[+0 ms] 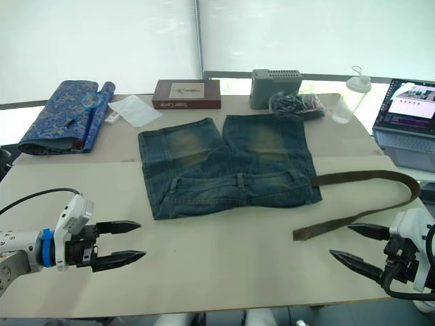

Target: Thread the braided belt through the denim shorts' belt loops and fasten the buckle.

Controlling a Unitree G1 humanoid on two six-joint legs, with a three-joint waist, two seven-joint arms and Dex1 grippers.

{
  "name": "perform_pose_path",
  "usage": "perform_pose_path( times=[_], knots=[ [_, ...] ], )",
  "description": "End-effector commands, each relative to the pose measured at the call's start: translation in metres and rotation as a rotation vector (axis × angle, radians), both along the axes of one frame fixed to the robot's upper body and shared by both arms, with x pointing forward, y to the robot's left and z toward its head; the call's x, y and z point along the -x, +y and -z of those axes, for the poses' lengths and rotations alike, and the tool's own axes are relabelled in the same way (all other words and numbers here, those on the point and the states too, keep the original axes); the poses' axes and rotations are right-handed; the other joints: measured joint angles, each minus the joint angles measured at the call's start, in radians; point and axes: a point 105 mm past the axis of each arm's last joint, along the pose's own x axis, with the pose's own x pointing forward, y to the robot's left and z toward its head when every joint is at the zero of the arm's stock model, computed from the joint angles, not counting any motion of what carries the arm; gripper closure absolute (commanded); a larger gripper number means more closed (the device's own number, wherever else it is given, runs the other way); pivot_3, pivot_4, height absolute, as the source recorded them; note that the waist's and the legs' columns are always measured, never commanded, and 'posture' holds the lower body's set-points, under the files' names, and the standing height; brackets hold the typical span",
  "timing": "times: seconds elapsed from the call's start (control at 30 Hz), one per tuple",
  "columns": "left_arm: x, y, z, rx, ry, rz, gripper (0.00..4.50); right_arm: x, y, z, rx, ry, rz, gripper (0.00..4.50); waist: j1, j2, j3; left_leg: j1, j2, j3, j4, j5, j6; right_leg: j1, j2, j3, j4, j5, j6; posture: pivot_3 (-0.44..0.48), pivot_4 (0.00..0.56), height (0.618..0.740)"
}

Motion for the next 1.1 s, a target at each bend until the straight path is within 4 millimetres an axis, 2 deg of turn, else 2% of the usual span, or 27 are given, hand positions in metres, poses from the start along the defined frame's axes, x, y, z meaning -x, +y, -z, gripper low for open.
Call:
perform_pose_path(
  times=[0.03, 0.13, 0.23, 0.37, 0.43, 0.53, 0.6, 0.83, 0.97, 1.1],
  knots=[
    [-0.008, 0.002, -0.008, -0.036, -0.068, 0.004, 0.0, 0.002, 0.004, -0.01, -0.01, -0.077, -0.018, 0.51, 0.0, 0.0, 0.0, 0.0, 0.0, 0.0, 0.0, 0.0, 0.0, 0.0, 0.0, 0.0, 0.0, 0.0, 0.0, 0.0, 0.15, 0.74],
    [-0.02, -0.004, -0.005, -0.103, -0.117, 0.012, 0.0, 0.003, 0.016, -0.016, -0.048, -0.157, -0.054, 0.51, 0.009, 0.0, 0.0, 0.0, 0.0, 0.0, 0.0, 0.0, 0.0, 0.0, 0.002, -0.001, 0.0, 0.0, 0.0, 0.0, 0.15, 0.74],
    [-0.023, -0.02, -0.008, -0.124, -0.166, 0.075, 0.0, 0.004, 0.029, -0.022, -0.066, -0.223, -0.095, 0.51, 0.01, 0.001, 0.0, 0.0, -0.001, 0.0, 0.0, 0.0, 0.0, 0.001, 0.001, 0.001, 0.001, 0.0, 0.0, 0.0, 0.15, 0.74],
    [-0.037, -0.055, -0.017, -0.18, -0.227, 0.155, 0.0, 0.009, 0.045, -0.019, -0.099, -0.204, -0.155, 0.51, 0.018, 0.0, 0.0, 0.0, -0.001, 0.0, 0.001, 0.0, 0.0, 0.001, 0.001, 0.0, 0.001, 0.001, 0.001, 0.0, 0.15, 0.74],
    [-0.05, -0.069, -0.02, -0.249, -0.241, 0.164, 0.0, 0.01, 0.05, -0.017, -0.111, -0.199, -0.164, 0.51, 0.025, 0.0, 0.0, 0.0, -0.002, 0.0, 0.002, 0.0, 0.0, 0.001, 0.002, 0.0, 0.001, 0.005, 0.008, 0.0, 0.15, 0.74],
    [-0.068, -0.092, -0.025, -0.29, -0.231, 0.195, 0.0, 0.012, 0.053, -0.014, -0.111, -0.19, -0.169, 0.51, 0.027, 0.0, 0.0, 0.0, -0.003, 0.001, 0.002, 0.0, 0.0, 0.002, 0.003, 0.001, 0.001, 0.006, 0.009, 0.0, 0.15, 0.74],
    [-0.081, -0.106, -0.022, -0.361, -0.248, 0.237, 0.0, 0.011, 0.053, -0.012, -0.115, -0.192, -0.16, 0.51, 0.026, -0.001, 0.0, 0.0, -0.004, 0.001, 0.003, 0.0, 0.0, 0.002, 0.004, 0.0, 0.001, 0.006, 0.009, 0.0, 0.15, 0.74],
    [-0.122, -0.162, -0.008, -0.435, -0.305, 0.327, 0.0, 0.008, 0.053, -0.011, -0.11, -0.217, -0.144, 0.51, 0.02, -0.001, 0.0, 0.0, -0.006, 0.002, 0.003, 0.0, 0.001, 0.002, 0.004, 0.002, 0.001, 0.006, 0.009, 0.0, 0.15, 0.74],
    [-0.143, -0.186, 0.008, -0.462, -0.345, 0.315, 0.0, 0.009, 0.055, -0.011, -0.105, -0.229, -0.135, 0.51, 0.023, -0.001, 0.0, -0.001, -0.006, 0.002, 0.004, 0.0, 0.001, 0.001, 0.004, 0.002, 0.001, 0.006, 0.009, 0.0, 0.15, 0.74],
    [-0.159, -0.202, 0.027, -0.518, -0.387, 0.283, 0.0, 0.01, 0.055, -0.01, -0.095, -0.251, -0.106, 0.51, 0.024, -0.001, 0.0, -0.002, -0.006, 0.002, 0.005, 0.0, 0.002, 0.001, 0.003, 0.002, 0.001, 0.006, 0.01, 0.0, 0.15, 0.74]
  ],
)
